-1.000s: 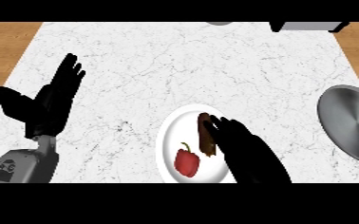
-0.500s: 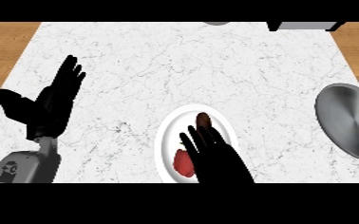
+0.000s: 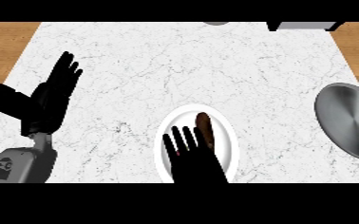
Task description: Pick the bell pepper from the plate and place it in the pan
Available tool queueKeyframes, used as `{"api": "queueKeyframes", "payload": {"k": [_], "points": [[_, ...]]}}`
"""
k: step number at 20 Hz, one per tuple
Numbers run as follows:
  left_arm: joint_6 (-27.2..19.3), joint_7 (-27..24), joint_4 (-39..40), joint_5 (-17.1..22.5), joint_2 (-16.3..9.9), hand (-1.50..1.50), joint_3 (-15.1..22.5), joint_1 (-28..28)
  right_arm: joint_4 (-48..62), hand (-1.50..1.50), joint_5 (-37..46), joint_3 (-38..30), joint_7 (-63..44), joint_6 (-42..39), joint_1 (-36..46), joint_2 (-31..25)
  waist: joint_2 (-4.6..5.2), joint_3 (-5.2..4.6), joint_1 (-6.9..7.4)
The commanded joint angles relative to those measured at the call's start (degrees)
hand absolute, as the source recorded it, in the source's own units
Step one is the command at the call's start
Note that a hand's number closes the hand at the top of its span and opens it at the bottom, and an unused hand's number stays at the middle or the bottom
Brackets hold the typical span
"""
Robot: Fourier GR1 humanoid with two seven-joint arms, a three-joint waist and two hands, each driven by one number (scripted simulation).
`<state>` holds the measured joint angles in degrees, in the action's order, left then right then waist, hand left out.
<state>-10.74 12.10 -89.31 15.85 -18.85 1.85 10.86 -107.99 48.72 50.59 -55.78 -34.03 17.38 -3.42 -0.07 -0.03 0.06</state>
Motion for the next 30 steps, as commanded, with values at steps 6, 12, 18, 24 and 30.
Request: {"api": "queueKeyframes", "payload": {"k": [6, 12, 18, 24, 30], "points": [[-0.86, -3.28, -0.55, -3.90, 3.67, 0.00, 2.46, -3.00, 8.39, -1.50, -1.14, 1.34, -10.39, -0.65, 3.16, 3.34, 0.00, -0.01, 0.34], [1.76, -1.18, -1.55, -2.65, 2.40, 0.00, -0.44, -3.33, 11.91, -1.50, 2.16, -3.81, -3.62, 0.23, 2.05, 3.37, 0.03, 0.03, 0.13], [1.23, 1.46, -0.96, -3.98, 3.27, 0.00, -1.74, 0.22, 18.26, -1.50, 0.50, -3.13, -2.25, 2.44, 3.32, 3.39, 0.07, 0.03, 0.11], [3.33, 0.33, 0.95, -4.79, 3.64, 0.00, -3.47, 0.48, 24.74, -1.50, 4.82, -5.92, 6.74, 6.32, 3.44, 2.48, 0.08, 0.03, 0.01], [3.05, 0.68, -4.05, -6.24, 6.46, 0.00, -2.08, -4.05, 27.75, -1.50, 0.51, -4.35, 5.30, 11.34, 6.16, 3.41, 0.05, 0.04, 0.40]]}}
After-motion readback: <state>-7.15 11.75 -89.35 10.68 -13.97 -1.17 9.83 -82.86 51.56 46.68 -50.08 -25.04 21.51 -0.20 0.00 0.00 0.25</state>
